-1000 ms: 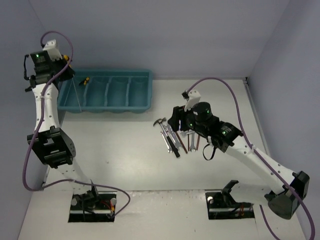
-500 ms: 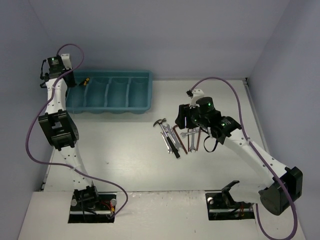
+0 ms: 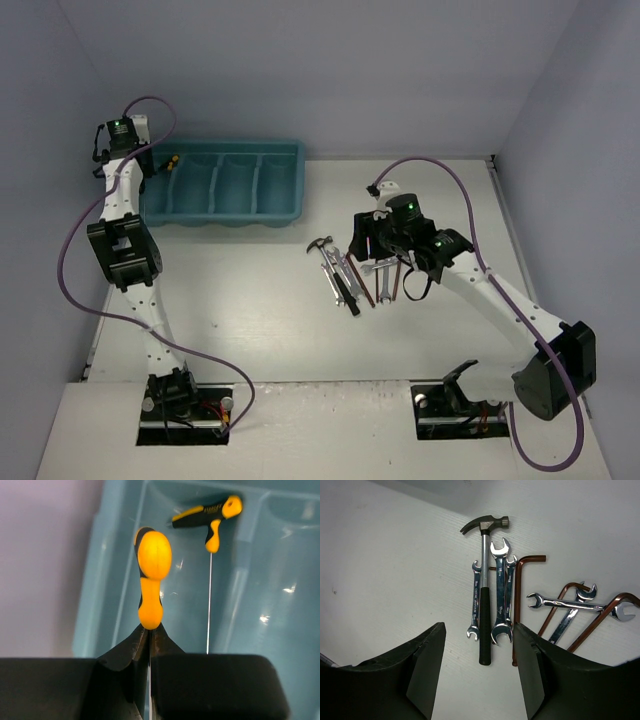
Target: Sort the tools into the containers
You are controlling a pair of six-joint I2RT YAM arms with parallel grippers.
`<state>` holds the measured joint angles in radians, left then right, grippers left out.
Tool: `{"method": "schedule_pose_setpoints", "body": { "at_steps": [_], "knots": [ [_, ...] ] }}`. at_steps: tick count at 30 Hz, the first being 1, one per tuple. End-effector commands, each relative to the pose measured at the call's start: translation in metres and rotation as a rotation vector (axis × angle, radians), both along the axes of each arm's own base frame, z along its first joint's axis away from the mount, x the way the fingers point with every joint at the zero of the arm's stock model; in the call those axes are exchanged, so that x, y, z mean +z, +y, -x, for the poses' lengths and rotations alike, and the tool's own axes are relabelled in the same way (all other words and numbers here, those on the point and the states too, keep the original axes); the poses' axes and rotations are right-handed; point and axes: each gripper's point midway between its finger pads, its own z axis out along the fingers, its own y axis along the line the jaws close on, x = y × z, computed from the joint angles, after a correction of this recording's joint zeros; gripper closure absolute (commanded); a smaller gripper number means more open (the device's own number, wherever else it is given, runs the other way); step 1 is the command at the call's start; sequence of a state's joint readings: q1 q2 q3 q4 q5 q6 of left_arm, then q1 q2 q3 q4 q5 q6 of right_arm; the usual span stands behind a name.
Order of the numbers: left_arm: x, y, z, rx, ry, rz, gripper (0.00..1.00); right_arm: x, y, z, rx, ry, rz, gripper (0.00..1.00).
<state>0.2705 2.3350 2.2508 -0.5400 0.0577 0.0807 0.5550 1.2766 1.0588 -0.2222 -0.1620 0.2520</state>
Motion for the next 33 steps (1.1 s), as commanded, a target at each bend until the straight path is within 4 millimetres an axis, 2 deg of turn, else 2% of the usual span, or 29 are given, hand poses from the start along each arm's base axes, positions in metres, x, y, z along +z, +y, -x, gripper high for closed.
{"method": "schedule_pose_setpoints", "body": {
  "at_steps": [1,5,11,12,16,18,20,22,23,25,27,29,30,31,33],
  "knots": [
    [0.051,0.001,-0.025,-0.006,-0.155,-0.058,1.00,0.011,0.002,-0.008,0.004,-0.034,-0.018,0.47],
    [0.053,-0.001,-0.031,-0.011,-0.183,-0.054,0.98,0.010,0.000,-0.007,0.002,-0.026,-0.016,0.47],
    [0.052,-0.009,-0.036,-0.025,-0.206,-0.033,0.86,0.011,-0.002,-0.011,-0.009,-0.027,-0.014,0.46],
    [0.052,-0.009,-0.036,-0.025,-0.206,-0.033,0.86,0.011,-0.002,-0.011,-0.009,-0.027,-0.014,0.46],
    [0.056,-0.007,-0.033,-0.013,-0.207,-0.047,0.75,0.008,-0.003,-0.012,-0.014,-0.022,-0.008,0.45],
    [0.069,-0.008,-0.032,-0.007,-0.237,-0.043,0.69,0.009,-0.003,-0.013,-0.008,-0.024,-0.003,0.45],
    [0.090,-0.010,-0.030,-0.006,-0.275,-0.042,0.65,0.011,-0.003,-0.015,-0.003,-0.035,0.001,0.45],
    [0.120,-0.012,-0.024,0.011,-0.329,-0.036,0.59,0.012,-0.003,-0.018,-0.007,-0.040,0.006,0.45],
    [0.122,-0.012,-0.022,0.017,-0.330,-0.032,0.58,0.012,-0.003,-0.018,-0.007,-0.041,0.007,0.45],
    [0.145,-0.014,-0.013,0.047,-0.372,-0.005,0.55,0.014,-0.004,-0.018,-0.005,-0.048,0.010,0.45],
    [0.172,-0.021,0.004,0.073,-0.412,0.025,0.53,0.013,-0.006,-0.018,-0.006,-0.054,0.018,0.45],
    [0.184,-0.023,0.018,0.097,-0.422,0.043,0.52,0.013,-0.007,-0.017,-0.006,-0.055,0.021,0.45],
    [0.190,-0.025,0.032,0.121,-0.417,0.058,0.52,0.014,-0.007,-0.017,-0.005,-0.059,0.020,0.45],
    [0.184,-0.025,0.038,0.143,-0.394,0.067,0.52,0.015,-0.008,-0.016,-0.006,-0.061,0.020,0.45],
    [0.190,-0.028,0.065,0.176,-0.375,0.071,0.52,0.015,-0.010,-0.015,-0.007,-0.065,0.019,0.45]
  ]
}}
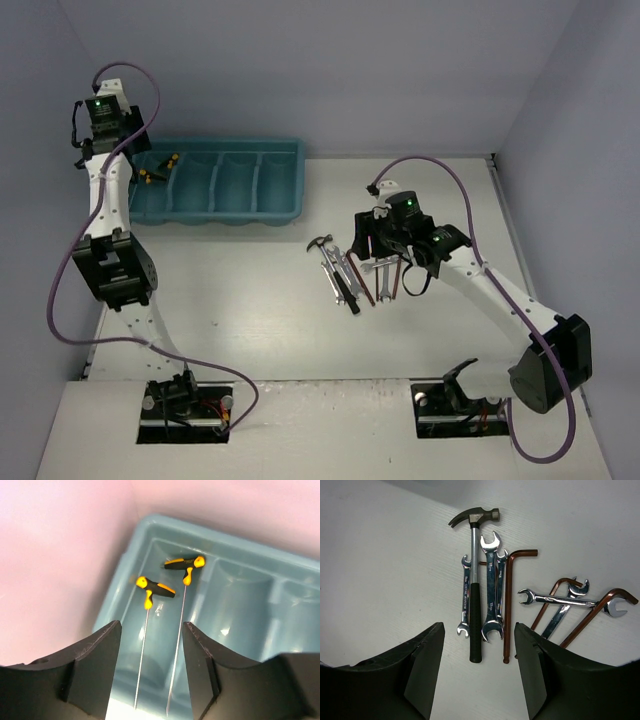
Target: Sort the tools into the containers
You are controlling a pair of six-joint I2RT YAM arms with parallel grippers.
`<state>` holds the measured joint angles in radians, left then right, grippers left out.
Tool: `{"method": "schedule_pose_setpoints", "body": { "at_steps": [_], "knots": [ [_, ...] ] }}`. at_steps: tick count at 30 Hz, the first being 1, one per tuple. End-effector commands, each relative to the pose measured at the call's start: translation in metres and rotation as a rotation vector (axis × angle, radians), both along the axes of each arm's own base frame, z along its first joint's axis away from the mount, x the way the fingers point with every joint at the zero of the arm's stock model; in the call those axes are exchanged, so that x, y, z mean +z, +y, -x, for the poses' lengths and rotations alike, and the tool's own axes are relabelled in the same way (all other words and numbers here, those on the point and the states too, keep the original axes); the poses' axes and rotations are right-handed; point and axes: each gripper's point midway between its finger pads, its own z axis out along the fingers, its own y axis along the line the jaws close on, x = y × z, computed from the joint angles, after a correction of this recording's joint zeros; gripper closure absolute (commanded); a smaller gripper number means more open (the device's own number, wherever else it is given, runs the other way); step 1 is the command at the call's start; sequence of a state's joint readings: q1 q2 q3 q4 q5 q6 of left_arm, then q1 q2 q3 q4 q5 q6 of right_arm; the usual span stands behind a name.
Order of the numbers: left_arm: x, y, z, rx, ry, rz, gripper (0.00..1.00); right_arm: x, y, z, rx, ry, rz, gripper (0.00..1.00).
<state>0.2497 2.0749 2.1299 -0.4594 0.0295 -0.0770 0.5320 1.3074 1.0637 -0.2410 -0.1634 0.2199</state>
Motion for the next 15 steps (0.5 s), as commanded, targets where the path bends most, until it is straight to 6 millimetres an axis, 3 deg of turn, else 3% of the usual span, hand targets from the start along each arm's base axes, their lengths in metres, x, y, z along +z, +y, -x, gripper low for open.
{"method": "schedule_pose_setpoints", "body": {
  "at_steps": [1,5,8,11,13,15],
  "knots": [
    [0.075,-0.009,0.055,0.095,-0.110,0.030,0.52,0.027,-0.002,-0.009,-0.001,-0.087,-0.025,0.45],
    [0.061,-0.021,0.100,0.126,-0.022,0.086,0.52,0.017,-0.004,-0.004,0.004,-0.067,-0.017,0.45],
    [0.051,-0.043,0.128,0.109,0.001,0.170,0.45,0.002,-0.006,0.000,0.005,-0.034,0.002,0.45],
    [0.036,-0.076,0.153,0.064,0.029,0.219,0.34,-0.011,-0.009,-0.001,-0.036,0.003,0.018,0.45],
    [0.037,-0.108,0.165,0.010,0.027,0.235,0.31,-0.014,-0.008,0.001,-0.043,0.021,0.006,0.45],
    [0.021,-0.127,0.173,-0.005,0.059,0.274,0.31,-0.021,-0.005,0.005,-0.042,0.054,-0.006,0.45]
  ]
}}
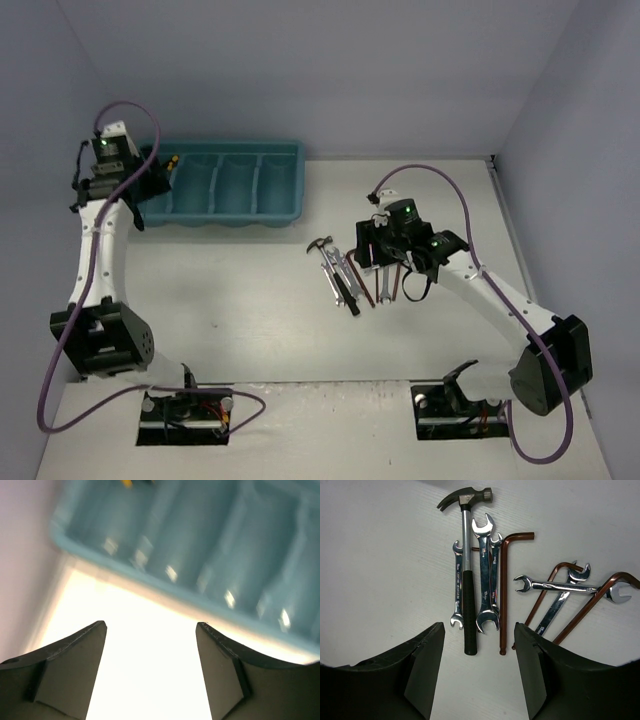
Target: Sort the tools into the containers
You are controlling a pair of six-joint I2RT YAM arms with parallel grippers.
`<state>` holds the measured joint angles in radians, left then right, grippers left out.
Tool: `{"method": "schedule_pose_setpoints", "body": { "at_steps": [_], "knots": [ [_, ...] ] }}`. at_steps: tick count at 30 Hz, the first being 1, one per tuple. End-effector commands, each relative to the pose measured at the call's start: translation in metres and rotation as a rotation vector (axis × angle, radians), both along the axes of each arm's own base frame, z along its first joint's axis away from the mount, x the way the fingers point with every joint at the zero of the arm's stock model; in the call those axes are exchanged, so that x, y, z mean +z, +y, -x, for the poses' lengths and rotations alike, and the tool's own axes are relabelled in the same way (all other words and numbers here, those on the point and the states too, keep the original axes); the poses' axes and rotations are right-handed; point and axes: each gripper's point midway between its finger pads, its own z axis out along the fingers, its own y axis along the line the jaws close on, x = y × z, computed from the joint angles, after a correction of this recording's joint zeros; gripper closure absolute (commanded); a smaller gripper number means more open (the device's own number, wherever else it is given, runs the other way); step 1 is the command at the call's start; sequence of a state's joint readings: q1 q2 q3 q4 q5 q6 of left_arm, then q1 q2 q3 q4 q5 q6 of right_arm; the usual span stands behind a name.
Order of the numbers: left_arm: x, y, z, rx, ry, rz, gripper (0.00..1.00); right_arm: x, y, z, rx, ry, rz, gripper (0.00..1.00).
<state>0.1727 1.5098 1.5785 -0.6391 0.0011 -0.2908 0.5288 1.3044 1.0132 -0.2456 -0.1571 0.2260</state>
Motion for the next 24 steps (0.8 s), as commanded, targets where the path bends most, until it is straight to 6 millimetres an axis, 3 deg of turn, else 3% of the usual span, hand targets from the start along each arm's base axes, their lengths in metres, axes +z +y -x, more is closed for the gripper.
{"method": "schedule_pose_setpoints", "body": {
  "at_steps": [1,3,5,8,13,18,24],
  "knots": [
    [0.012,-0.072,0.023,-0.091,-0.061,0.121,0.30,-0.008,0.004,0.000,-0.029,0.036,-0.032,0.46],
    [0.003,-0.111,0.033,-0.148,-0.044,0.162,0.30,-0.020,0.004,0.004,-0.031,0.072,-0.022,0.46],
    [-0.014,-0.134,0.046,-0.169,-0.007,0.169,0.29,-0.034,0.007,0.008,-0.036,0.105,-0.002,0.47],
    [-0.038,-0.161,0.065,-0.192,0.046,0.200,0.29,-0.047,0.018,0.011,-0.032,0.124,0.041,0.51],
    [-0.053,-0.198,0.092,-0.231,0.071,0.249,0.29,-0.061,0.038,0.012,-0.010,0.125,0.106,0.56],
    [-0.055,-0.225,0.109,-0.288,0.077,0.287,0.29,-0.085,0.042,0.005,-0.026,0.159,0.163,0.62],
    [-0.043,-0.236,0.129,-0.365,0.049,0.306,0.29,-0.099,0.046,-0.011,-0.052,0.152,0.221,0.67]
  ]
}}
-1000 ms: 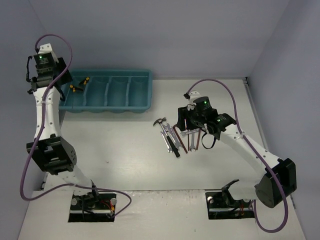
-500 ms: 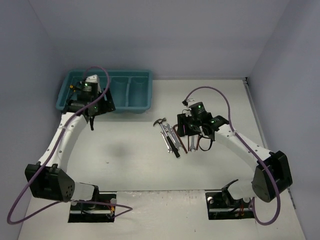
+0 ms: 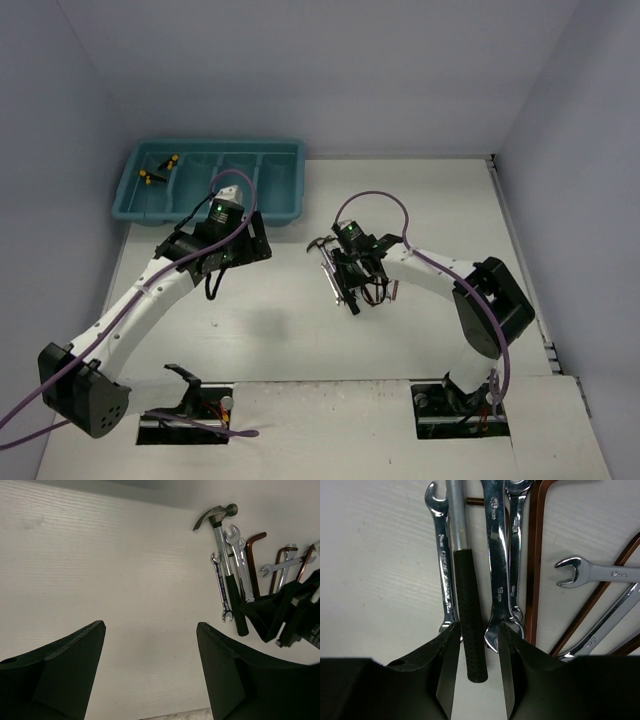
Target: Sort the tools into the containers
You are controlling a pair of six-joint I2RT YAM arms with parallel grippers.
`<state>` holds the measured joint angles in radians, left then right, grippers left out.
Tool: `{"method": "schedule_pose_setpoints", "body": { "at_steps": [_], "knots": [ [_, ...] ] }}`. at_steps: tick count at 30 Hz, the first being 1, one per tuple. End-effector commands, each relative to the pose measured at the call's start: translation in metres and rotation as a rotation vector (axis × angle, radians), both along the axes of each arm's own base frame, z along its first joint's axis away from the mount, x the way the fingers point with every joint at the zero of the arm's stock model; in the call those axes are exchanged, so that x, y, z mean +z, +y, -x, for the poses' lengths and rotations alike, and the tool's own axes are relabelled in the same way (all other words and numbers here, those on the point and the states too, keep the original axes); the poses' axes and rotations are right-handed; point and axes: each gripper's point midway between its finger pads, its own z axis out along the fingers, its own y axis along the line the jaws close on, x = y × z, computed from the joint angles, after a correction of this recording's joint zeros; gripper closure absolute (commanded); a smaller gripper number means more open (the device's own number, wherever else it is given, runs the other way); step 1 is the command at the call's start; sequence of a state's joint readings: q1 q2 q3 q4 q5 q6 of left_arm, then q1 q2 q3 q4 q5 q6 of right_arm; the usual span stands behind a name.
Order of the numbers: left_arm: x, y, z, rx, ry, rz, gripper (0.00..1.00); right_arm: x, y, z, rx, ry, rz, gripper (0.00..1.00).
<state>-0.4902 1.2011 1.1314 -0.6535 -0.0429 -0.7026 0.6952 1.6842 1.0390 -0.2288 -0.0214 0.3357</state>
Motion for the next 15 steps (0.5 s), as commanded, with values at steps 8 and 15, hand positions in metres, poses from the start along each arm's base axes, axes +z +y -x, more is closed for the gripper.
{"method": "schedule_pose_setpoints", "body": {
  "at_steps": [8,15],
  "knots": [
    [0.027,0.002,0.030,-0.029,-0.098,0.086,0.29,0.029,0.031,-0.059,-0.015,-0.167,0.015,0.68],
    [0.025,0.031,0.052,0.030,-0.138,0.040,0.25,0.030,0.054,-0.090,0.015,-0.205,0.028,0.69]
  ]
}}
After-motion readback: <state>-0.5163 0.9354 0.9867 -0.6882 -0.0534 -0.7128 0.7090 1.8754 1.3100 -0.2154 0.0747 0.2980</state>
